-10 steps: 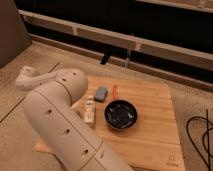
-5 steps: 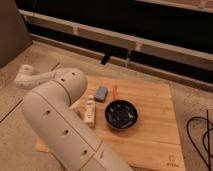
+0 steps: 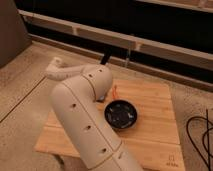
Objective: Push the eraser across the table
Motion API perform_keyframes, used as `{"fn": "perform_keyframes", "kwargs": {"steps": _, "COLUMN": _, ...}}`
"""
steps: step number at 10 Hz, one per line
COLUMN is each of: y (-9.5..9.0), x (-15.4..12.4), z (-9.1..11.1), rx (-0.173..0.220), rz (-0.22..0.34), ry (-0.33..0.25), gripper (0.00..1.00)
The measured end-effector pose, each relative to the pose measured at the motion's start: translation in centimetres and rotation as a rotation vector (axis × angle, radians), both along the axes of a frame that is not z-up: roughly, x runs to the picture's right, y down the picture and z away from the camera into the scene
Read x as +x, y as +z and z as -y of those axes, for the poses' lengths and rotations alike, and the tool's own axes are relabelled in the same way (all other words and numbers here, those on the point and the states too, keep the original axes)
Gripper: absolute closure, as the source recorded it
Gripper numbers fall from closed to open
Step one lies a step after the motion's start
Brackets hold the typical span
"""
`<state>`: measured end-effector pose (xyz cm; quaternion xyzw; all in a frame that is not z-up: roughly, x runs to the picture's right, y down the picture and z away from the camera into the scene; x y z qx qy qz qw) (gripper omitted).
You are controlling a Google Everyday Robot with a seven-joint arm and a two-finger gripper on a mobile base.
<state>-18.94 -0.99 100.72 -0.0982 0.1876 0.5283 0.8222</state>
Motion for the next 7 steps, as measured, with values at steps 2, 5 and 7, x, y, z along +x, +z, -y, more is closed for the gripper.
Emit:
{"fn": "perform_keyframes", "kwargs": {"steps": 2, "y": 0.6, "x": -1.1, "z": -1.2, "rx": -0.032, "rz": 0.015, "ry": -0.009, "gripper": 0.35}}
{"fn": "perform_keyframes", "kwargs": {"steps": 5, "y": 0.2, "x": -5.5, "z": -1.9, "rx": -0.046, "rz": 0.074, "ry": -0.053, "gripper": 0.35}}
{"fn": "perform_keyframes", "kwargs": {"steps": 7, "y": -0.6, "x": -9.0, "z": -2.2, "rx": -0.046, "rz": 0.117, "ry": -0.096, "gripper": 0.35}}
